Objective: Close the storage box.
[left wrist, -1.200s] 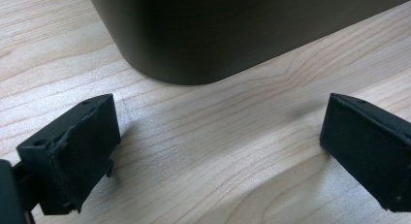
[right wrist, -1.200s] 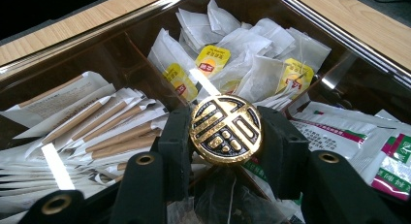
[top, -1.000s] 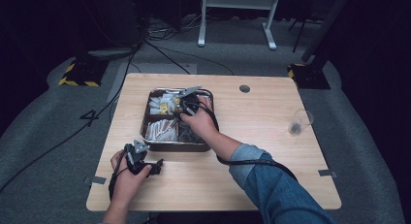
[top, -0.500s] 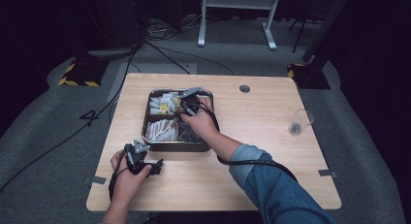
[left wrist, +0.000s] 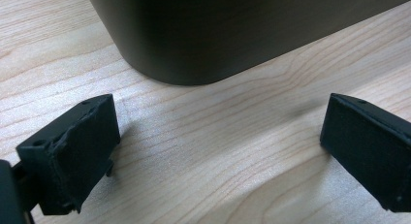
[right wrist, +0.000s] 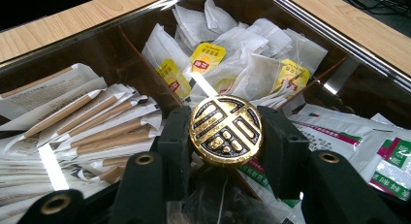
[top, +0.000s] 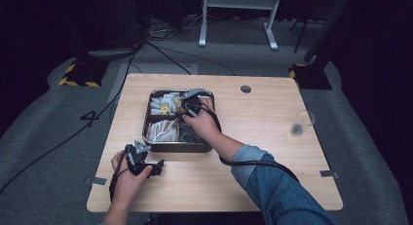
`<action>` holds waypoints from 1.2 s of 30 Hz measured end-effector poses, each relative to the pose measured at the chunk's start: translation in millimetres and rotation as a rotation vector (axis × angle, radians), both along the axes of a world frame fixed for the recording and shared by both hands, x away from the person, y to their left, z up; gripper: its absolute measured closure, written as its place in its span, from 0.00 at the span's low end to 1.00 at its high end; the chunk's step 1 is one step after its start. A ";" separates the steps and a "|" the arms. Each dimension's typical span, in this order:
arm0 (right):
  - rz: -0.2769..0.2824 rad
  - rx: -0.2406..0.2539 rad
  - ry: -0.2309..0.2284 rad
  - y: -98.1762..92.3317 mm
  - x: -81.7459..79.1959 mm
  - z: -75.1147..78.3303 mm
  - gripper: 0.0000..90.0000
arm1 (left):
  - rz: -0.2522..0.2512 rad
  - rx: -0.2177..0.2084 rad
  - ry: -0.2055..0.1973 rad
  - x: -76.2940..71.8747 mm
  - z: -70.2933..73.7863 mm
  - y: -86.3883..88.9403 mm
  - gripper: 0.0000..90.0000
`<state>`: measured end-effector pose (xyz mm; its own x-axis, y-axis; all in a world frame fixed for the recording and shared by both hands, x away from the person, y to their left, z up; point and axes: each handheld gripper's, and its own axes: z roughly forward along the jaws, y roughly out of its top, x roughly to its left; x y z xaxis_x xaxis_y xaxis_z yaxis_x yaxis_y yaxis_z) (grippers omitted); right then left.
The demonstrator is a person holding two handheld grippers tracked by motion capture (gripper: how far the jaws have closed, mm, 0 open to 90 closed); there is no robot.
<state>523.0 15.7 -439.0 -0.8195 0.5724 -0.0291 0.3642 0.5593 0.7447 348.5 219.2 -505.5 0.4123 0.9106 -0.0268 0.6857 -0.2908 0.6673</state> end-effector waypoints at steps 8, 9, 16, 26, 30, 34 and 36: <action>0.003 0.020 0.006 -2.3 -0.3 -0.7 0.65 | 0.000 0.000 0.000 0.0 0.0 -0.1 0.01; 0.005 0.023 0.007 -2.6 -0.3 -0.6 0.65 | 0.000 0.000 0.000 0.0 0.0 0.0 0.01; 0.013 0.093 -0.014 -8.0 -3.2 12.8 0.54 | -0.003 0.000 0.003 0.6 0.2 -0.1 0.01; 0.046 0.207 -0.050 -34.3 -15.0 50.0 0.47 | -0.004 0.000 0.003 1.0 0.1 -0.3 0.01; 0.057 0.215 -0.057 -49.3 -21.6 59.3 0.46 | 0.000 0.004 0.001 0.7 0.2 -0.4 0.01; 0.057 0.228 -0.043 -67.6 -25.3 64.1 0.45 | 0.013 0.001 -0.003 -0.7 0.0 -1.8 0.02; 0.055 0.229 -0.038 -79.5 -27.0 65.1 0.44 | 0.009 0.000 -0.010 -1.6 0.3 -1.9 0.03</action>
